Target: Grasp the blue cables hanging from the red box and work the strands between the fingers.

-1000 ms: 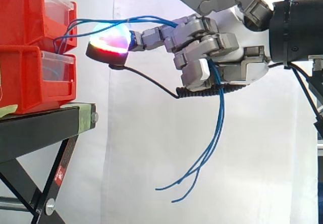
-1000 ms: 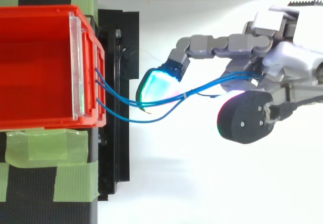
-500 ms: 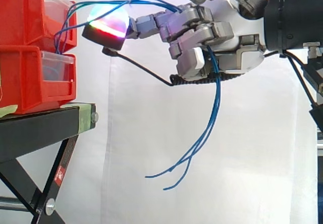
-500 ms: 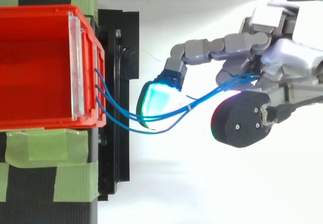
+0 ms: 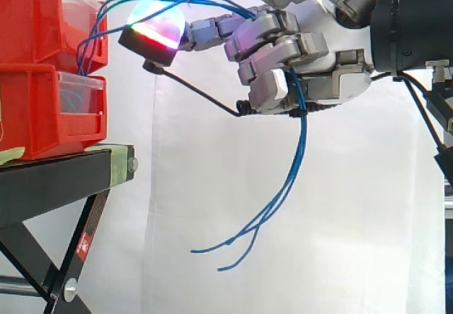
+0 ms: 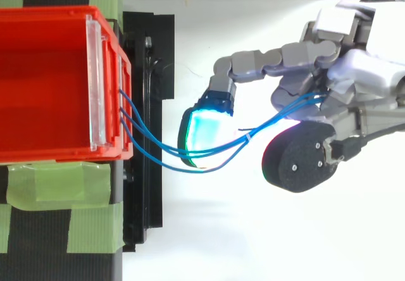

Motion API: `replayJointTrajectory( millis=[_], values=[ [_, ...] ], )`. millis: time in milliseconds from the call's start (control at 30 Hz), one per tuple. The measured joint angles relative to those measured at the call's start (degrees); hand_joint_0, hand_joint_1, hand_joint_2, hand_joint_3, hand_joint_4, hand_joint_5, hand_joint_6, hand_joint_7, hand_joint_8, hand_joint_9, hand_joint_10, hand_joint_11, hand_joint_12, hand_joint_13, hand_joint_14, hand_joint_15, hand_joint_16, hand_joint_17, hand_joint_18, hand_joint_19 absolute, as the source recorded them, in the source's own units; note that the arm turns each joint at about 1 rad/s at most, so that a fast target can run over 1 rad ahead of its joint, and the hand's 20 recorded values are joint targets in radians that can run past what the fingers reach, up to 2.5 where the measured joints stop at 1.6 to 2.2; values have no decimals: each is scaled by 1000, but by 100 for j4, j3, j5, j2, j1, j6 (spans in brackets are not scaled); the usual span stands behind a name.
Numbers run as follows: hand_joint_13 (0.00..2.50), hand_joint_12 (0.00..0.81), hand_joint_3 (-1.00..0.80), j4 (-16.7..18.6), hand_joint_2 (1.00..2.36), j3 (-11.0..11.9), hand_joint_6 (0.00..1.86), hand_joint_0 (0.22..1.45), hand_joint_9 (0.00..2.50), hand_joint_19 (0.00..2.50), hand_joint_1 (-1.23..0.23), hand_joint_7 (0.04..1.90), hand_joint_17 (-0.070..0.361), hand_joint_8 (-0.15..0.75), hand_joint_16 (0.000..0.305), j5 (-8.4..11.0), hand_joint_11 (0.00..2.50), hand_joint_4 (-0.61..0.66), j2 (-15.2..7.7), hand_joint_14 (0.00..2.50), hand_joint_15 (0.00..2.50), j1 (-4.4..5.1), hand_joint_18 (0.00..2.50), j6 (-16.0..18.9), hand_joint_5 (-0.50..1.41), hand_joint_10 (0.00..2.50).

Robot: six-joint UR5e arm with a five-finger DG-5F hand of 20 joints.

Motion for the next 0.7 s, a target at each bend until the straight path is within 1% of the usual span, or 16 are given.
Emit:
replayJointTrajectory(
  millis=[233,300,400,700],
  values=[
    [1549,507,-732,0,1011,0,142,841,1178,681,-697,1363,163,351,73,0,2104,39,0,2500,1251,2,1785,-2,547,2500],
    [1549,507,-715,0,1011,0,175,840,1178,681,-699,1350,163,351,73,0,2104,40,0,2500,1251,3,1785,-6,541,2500],
    [1549,507,-704,0,1012,0,215,837,1178,681,-700,1335,163,351,73,0,2104,30,0,2500,1251,2,1785,-23,537,2500],
    [1549,507,-778,2,1009,0,243,836,1178,681,-689,1324,163,351,73,0,2104,47,0,2500,1251,1,1785,-179,535,2500]
  ],
)
